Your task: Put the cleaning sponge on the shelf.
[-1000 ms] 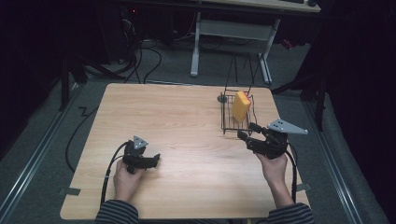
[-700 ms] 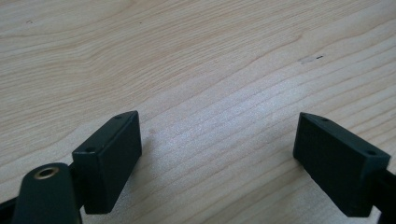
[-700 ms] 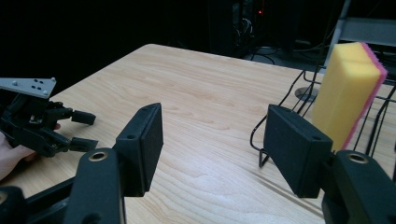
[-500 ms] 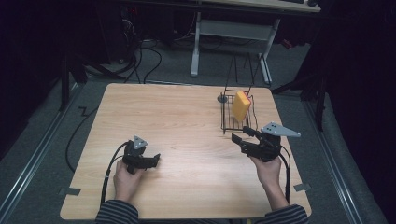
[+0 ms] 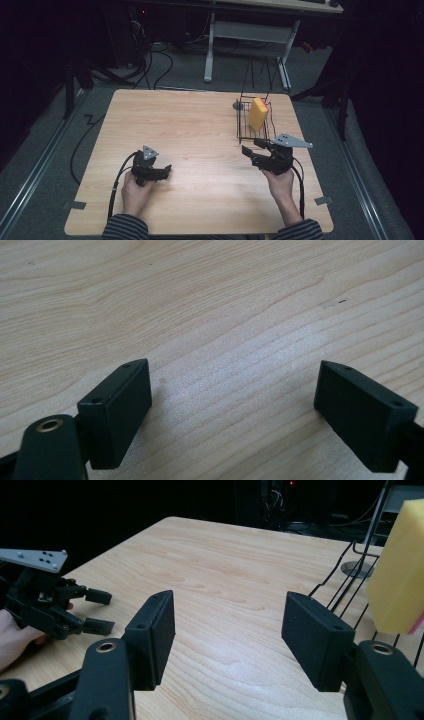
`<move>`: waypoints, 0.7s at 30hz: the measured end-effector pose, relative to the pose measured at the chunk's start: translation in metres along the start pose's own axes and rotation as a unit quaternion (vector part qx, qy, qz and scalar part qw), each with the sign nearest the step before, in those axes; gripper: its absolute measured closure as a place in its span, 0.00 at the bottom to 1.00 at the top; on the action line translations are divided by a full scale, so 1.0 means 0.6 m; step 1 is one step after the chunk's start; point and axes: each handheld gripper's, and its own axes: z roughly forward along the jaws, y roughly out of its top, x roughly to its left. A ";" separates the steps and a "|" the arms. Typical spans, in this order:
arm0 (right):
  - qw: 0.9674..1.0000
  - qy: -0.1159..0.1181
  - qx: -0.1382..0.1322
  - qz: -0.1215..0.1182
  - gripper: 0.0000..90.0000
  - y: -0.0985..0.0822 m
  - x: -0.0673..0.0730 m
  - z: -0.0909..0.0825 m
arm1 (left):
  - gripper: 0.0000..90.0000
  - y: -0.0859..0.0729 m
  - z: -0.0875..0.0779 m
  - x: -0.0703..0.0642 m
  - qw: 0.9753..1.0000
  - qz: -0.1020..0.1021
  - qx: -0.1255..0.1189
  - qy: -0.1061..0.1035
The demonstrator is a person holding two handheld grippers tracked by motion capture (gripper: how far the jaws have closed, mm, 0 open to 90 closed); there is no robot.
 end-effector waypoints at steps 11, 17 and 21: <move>1.000 0.005 0.005 -0.002 0.43 -0.006 0.006 0.021 | 0.18 0.000 0.000 0.000 1.000 0.000 0.000 0.000; 1.000 0.006 0.016 -0.004 0.43 -0.011 0.009 0.034 | 0.18 0.000 0.000 0.000 1.000 0.000 0.000 0.000; 1.000 0.011 0.015 0.005 0.44 -0.020 0.010 0.041 | 0.18 0.000 0.000 0.000 1.000 0.000 0.000 0.000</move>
